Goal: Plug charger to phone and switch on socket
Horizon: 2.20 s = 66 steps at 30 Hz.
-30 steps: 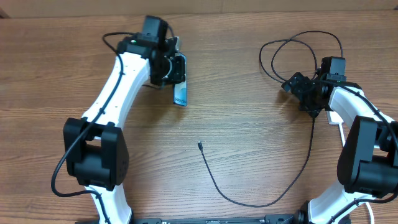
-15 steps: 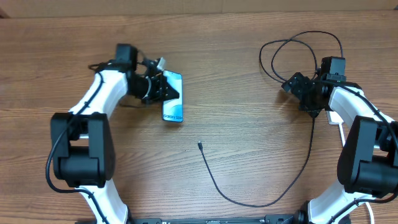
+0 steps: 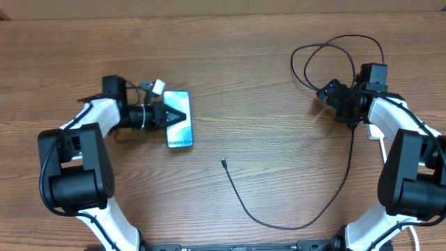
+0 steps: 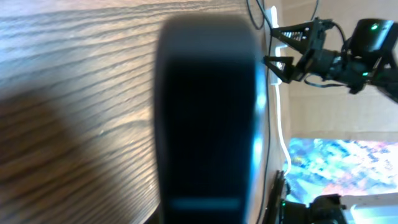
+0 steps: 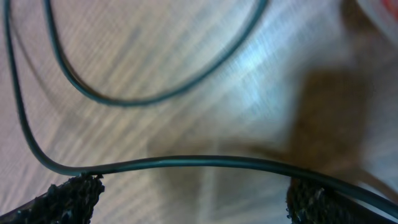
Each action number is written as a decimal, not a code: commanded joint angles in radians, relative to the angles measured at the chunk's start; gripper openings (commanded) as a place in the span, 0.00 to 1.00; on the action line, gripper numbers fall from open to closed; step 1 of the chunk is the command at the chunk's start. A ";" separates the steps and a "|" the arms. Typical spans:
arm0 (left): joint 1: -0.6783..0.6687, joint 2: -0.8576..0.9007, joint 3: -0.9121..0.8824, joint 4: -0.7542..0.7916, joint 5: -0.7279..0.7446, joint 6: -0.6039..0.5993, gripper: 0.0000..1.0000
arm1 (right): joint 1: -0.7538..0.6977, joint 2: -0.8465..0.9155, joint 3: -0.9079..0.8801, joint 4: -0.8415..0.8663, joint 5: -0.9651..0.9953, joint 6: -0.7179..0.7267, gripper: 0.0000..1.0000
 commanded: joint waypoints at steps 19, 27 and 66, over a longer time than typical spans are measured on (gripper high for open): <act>0.034 -0.035 -0.018 0.071 0.116 -0.073 0.04 | 0.031 0.020 0.005 -0.130 -0.611 -0.125 0.93; 0.034 -0.035 -0.018 0.085 0.108 -0.073 0.04 | 0.225 0.012 0.135 -0.547 -0.303 -0.419 0.36; 0.079 -0.035 -0.018 0.088 -0.056 -0.237 0.04 | 1.065 0.175 0.271 -0.696 0.557 -0.184 1.00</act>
